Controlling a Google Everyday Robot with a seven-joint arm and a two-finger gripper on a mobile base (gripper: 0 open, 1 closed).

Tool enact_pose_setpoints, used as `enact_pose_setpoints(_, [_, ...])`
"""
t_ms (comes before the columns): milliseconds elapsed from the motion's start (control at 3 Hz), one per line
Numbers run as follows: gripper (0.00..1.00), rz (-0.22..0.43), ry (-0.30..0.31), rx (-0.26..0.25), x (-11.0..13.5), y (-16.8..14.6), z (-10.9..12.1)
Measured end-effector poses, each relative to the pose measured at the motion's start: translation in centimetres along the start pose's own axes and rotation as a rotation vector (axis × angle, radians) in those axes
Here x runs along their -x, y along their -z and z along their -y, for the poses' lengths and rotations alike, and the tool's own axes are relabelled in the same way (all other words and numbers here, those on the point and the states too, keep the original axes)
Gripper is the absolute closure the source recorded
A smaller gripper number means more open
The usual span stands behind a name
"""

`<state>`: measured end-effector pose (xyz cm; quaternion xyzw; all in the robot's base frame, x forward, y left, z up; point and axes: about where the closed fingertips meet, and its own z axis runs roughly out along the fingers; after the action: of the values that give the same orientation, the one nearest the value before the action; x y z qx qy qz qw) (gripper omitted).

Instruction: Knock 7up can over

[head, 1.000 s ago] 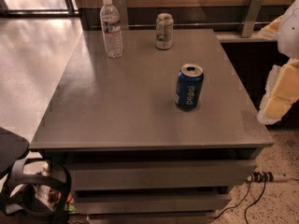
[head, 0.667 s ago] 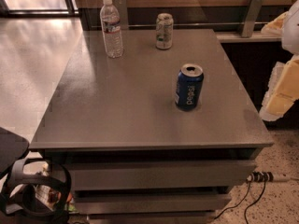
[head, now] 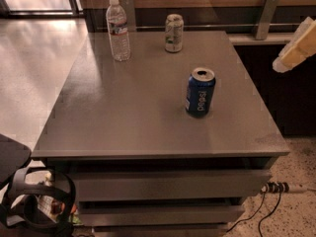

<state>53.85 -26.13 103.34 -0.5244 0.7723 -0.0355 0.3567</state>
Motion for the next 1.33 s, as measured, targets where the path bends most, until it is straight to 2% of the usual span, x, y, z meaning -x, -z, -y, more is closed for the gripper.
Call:
enact_pose_setpoints(333, [0.0,0.204,-0.073,-0.079,1.3,-2.1,4.7])
enact_pose_setpoints(667, [0.0,0.31,-0.115,-0.103,3.3,-4.9,6.6])
enact_pose_setpoints(1000, [0.0,0.391,-0.174,-0.113,5.9,-7.8,7.3])
enact_pose_setpoints(1333, [0.0,0.438,-0.235,-0.115,8.0,-10.5,8.5])
